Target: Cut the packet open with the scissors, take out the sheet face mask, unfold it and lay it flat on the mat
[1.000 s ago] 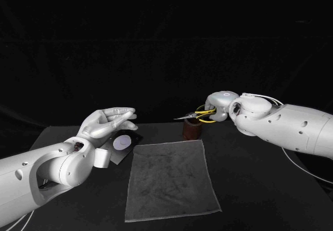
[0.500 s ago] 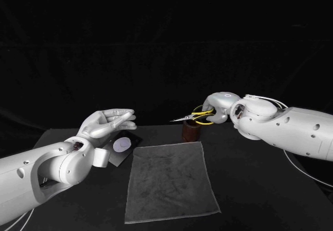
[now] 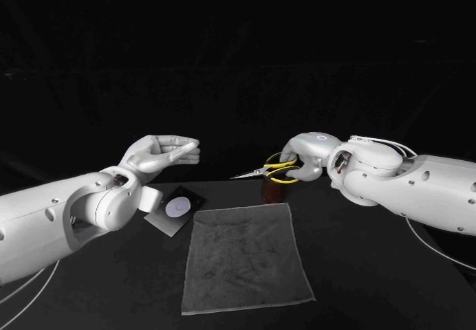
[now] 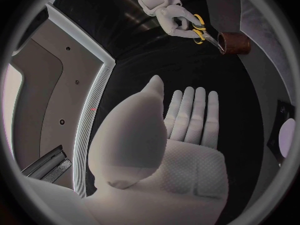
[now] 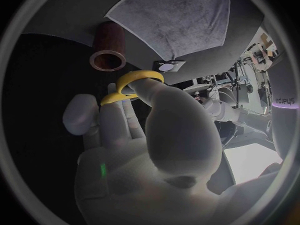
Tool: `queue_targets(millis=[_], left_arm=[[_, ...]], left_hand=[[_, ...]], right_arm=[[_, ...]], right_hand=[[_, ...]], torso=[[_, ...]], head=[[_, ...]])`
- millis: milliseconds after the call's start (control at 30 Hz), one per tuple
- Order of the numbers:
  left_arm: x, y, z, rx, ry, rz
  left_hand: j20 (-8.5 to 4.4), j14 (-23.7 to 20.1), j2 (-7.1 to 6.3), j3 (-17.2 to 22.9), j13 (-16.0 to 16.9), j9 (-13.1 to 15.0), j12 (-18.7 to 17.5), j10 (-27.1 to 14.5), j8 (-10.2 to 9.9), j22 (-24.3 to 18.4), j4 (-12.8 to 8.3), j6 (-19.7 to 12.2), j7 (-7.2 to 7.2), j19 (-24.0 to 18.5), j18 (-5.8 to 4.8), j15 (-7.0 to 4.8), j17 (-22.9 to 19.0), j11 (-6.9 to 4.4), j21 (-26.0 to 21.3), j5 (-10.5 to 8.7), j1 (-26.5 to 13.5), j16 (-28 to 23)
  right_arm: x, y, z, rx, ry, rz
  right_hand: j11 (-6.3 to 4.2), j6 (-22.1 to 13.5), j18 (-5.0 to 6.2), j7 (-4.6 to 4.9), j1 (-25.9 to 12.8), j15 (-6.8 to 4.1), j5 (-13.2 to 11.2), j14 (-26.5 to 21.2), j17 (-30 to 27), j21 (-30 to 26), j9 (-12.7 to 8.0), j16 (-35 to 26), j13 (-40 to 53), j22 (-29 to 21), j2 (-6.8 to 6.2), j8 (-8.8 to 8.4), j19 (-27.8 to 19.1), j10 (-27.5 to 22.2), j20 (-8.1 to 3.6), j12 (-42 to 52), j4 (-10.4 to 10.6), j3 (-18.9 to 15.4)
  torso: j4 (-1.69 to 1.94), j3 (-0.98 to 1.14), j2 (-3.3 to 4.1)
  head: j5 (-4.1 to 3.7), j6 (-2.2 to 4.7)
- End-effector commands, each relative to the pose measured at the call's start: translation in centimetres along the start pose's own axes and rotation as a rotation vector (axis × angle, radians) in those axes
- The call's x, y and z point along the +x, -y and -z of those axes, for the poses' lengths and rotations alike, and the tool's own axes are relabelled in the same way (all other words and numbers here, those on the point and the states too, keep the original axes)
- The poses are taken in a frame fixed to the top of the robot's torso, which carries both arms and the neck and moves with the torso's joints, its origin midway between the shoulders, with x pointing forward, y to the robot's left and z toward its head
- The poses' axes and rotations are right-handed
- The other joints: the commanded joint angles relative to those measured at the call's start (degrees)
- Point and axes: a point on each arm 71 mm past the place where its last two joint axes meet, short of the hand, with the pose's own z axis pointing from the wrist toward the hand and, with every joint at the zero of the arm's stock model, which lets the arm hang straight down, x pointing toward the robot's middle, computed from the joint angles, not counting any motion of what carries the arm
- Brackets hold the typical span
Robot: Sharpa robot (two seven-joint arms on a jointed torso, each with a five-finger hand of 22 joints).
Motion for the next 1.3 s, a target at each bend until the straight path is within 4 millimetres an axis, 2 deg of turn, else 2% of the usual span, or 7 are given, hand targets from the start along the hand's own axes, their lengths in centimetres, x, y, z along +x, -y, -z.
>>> queue_targets(millis=[33,100,200,433,700,1067,1300], left_arm=[[0.5,0.2,-1.0,-0.066,-0.081,-0.131],[0.7,0.4,-1.7,-0.085,-0.085,-0.168],[1.2,0.6,-2.8,-0.126,-0.112,-0.221],[3.4,-0.3,-4.7,-0.283,-0.262,-0.333],[6.3,-1.9,-5.1,-0.418,-0.468,-0.480],[8.2,-2.9,-4.9,-0.500,-0.592,-0.410],[8.6,-2.9,-4.7,-0.510,-0.626,-0.307]], left_hand=[[0.13,-1.9,0.22,-2.0,-0.2,-0.3,-0.1,-2.5,-1.0,-0.9,0.1,-1.4,2.47,-1.5,-0.46,0.70,-1.0,0.51,-1.4,0.12,-2.2,-2.0],[0.18,-4.6,-0.48,-6.4,-0.3,-2.4,-0.3,-11.4,-4.7,-1.6,0.5,-10.4,2.61,-3.0,-1.45,2.17,-2.1,2.19,-2.7,0.12,-5.5,-4.1],[0.16,-6.3,-1.26,-9.6,-0.1,-3.0,0.2,-12.9,-5.8,-2.5,0.7,-13.6,-0.09,-5.4,-2.24,3.02,-3.0,3.32,-4.5,0.22,-6.3,-5.5],[0.06,-4.3,0.63,-9.3,0.1,-1.2,2.0,-9.3,-3.1,-2.5,0.6,-6.2,2.92,-2.2,-1.59,1.89,-3.7,1.56,-3.3,0.16,-7.4,-5.3],[-0.06,1.0,2.85,-9.3,0.0,-0.4,2.4,-6.8,-1.8,-2.3,0.5,-3.4,2.42,5.0,1.11,0.46,-4.0,0.69,-1.2,0.14,-7.6,-3.9],[-3.33,9.7,5.35,-10.1,0.1,0.3,2.6,-3.5,-0.5,-2.0,0.5,-1.6,1.08,18.6,1.39,-2.13,-3.4,-0.91,2.4,0.10,-8.5,-1.2],[-4.15,10.6,7.38,-12.2,0.4,1.1,3.8,1.7,1.4,-2.9,0.4,1.8,-0.24,20.3,1.29,-2.95,-3.0,-2.34,1.4,0.13,-8.9,-1.4]], right_arm=[[0.2,-1.5,0.0,-0.041,-0.025,-0.011],[0.4,-2.4,0.2,-0.066,-0.028,-0.015],[0.6,-3.7,0.4,-0.103,-0.030,-0.021],[1.0,-5.9,0.7,-0.161,-0.026,-0.030],[1.3,-7.5,0.8,-0.202,-0.019,-0.033],[1.4,-8.4,1.0,-0.231,-0.002,-0.033],[1.8,-8.6,0.9,-0.234,-0.017,-0.026]], right_hand=[[-5.76,2.9,-0.61,-2.94,0.2,-0.52,0.0,0.5,-0.2,0.1,3.4,0.2,0.0,-0.2,0.66,6.68,0.1,11.8,-0.06,-0.2,6.3,6.5],[-5.76,2.9,-0.60,-2.95,0.2,-0.52,0.0,0.5,-0.2,0.1,3.4,0.2,0.0,-0.3,0.68,6.69,0.1,11.8,-0.06,-0.3,6.3,6.6],[-5.77,2.9,-0.60,-2.95,0.2,-0.53,0.0,0.5,-0.1,0.1,3.4,0.3,0.0,-0.2,0.71,6.71,0.1,11.8,-0.07,-0.3,6.3,6.6],[-5.77,2.9,-0.56,-2.95,0.3,-0.54,0.0,0.5,-0.2,0.0,3.5,0.2,-0.1,-0.5,0.71,6.73,-0.1,11.8,-0.09,-0.3,6.3,6.6],[-5.77,2.8,-0.56,-2.93,0.3,-0.55,0.0,0.4,-0.3,-0.1,3.5,0.2,-0.1,-0.4,0.73,6.76,-0.1,11.8,-0.11,-0.4,6.2,6.7],[-5.76,2.7,-0.57,-2.89,0.4,-0.56,0.1,0.4,-0.2,0.0,3.6,0.2,-0.1,-0.4,0.80,6.83,-0.1,11.8,-0.14,-0.5,6.1,6.8],[-5.76,2.7,-0.57,-2.89,0.4,-0.56,0.1,0.4,-0.2,0.0,3.6,0.2,-0.1,-0.4,0.80,6.83,-0.1,11.8,-0.14,-0.5,6.1,6.8]], torso=[[0.07,0.13,-0.92],[0.15,0.05,-0.97],[0.24,0.00,-1.08],[0.38,-0.24,-1.24],[0.39,-0.26,-1.15],[0.29,-0.21,-1.10],[0.31,-0.17,-1.15]], head=[[0.42,-0.57],[0.31,-0.69],[0.59,-1.32],[1.00,-1.78],[1.64,-2.41],[2.42,-2.15],[2.36,-2.10]])
